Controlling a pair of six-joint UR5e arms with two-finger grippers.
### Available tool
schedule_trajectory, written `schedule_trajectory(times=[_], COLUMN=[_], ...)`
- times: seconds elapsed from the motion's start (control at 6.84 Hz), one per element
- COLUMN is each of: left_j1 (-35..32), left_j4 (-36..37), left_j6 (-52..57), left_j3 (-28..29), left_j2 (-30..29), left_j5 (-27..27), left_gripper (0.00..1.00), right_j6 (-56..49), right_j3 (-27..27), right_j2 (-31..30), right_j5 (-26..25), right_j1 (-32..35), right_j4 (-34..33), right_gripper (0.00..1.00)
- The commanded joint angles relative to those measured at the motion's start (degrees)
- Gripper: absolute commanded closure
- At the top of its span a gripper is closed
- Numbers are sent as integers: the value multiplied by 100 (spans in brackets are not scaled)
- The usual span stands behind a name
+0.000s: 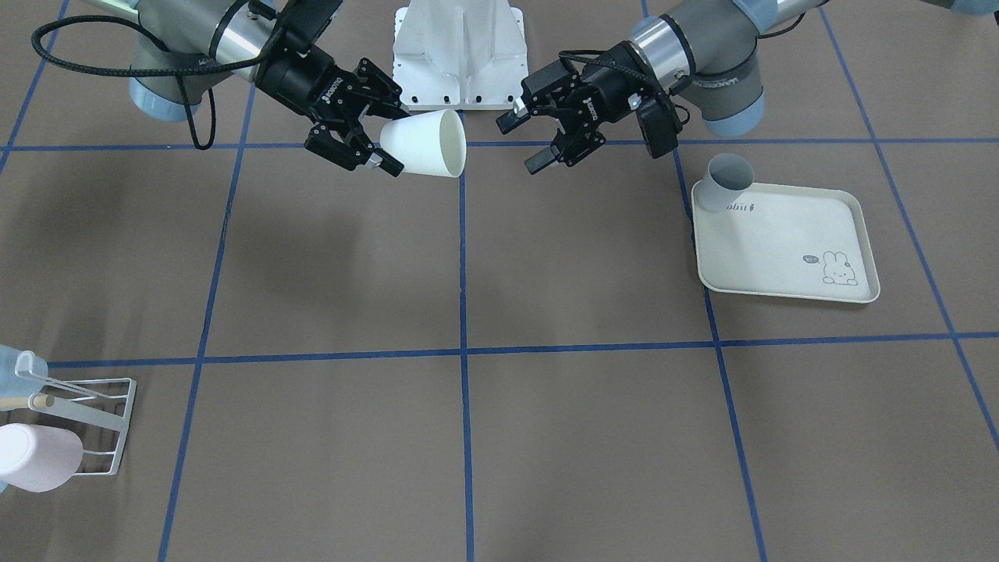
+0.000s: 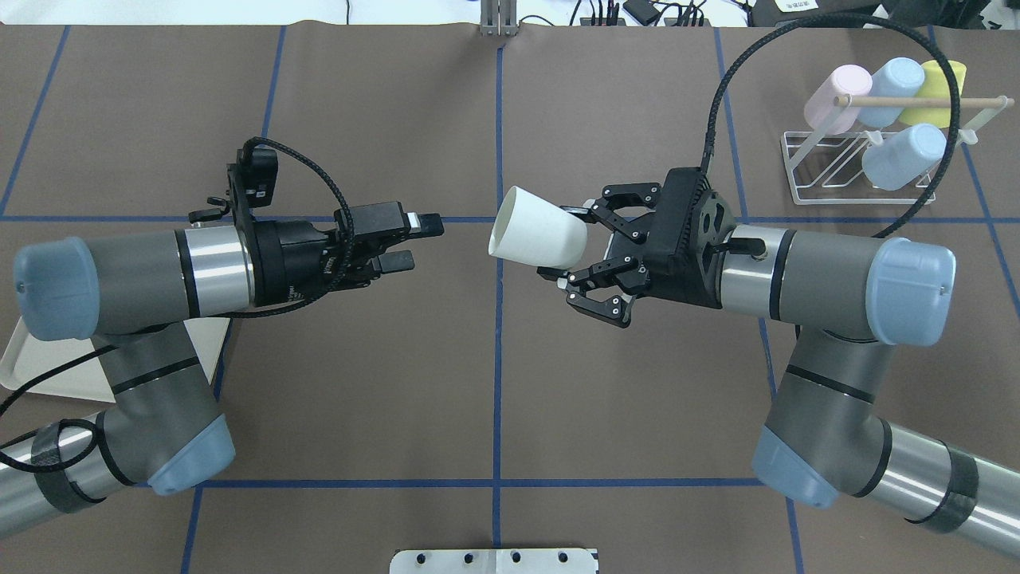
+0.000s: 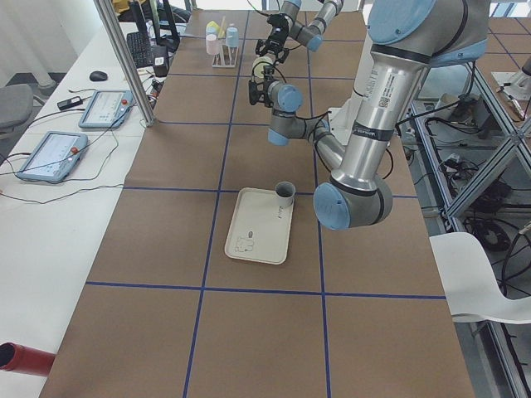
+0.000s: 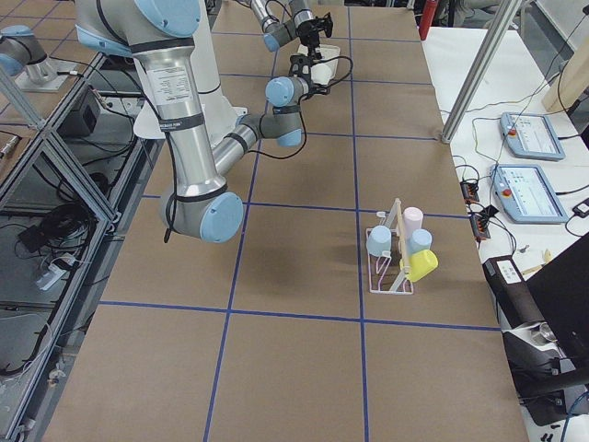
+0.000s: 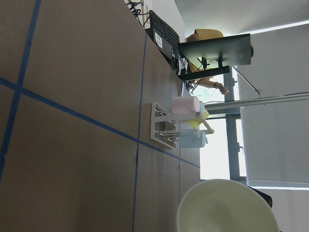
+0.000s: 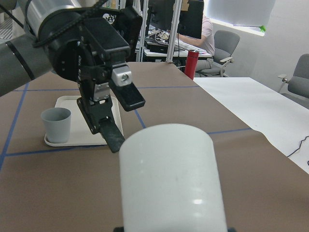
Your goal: Transfer IKEA cup to right arm and place on rack
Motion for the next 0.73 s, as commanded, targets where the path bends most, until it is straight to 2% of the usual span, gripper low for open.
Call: schedule_trajectory(times=[0.0,0.15,0.29,0.44,0.58], left_j1=[-148,-148,-148,-104,-78], left_j4=[1274,2111,2223,2225,2225], left_j6=[869,1108,1111,1111,1120], left_j3=[-394,-850,-959,-960,-942], left_j2=[209,218,235,236,236], left_j5=[2,2,20,37,55], left_gripper=[0,0,0,0,0], right_j6=[44,-8,-365,-1326,-2641], right_j3=[14,14,5,-3,5], right_j2=[-305,-280,-149,139,412], right_j5=[12,134,675,1159,1207], right_j1=[360,710,1227,1772,2099], right_j4=[-503,-1238,-2063,-2941,-3794], right_gripper=[100,100,100,100,100])
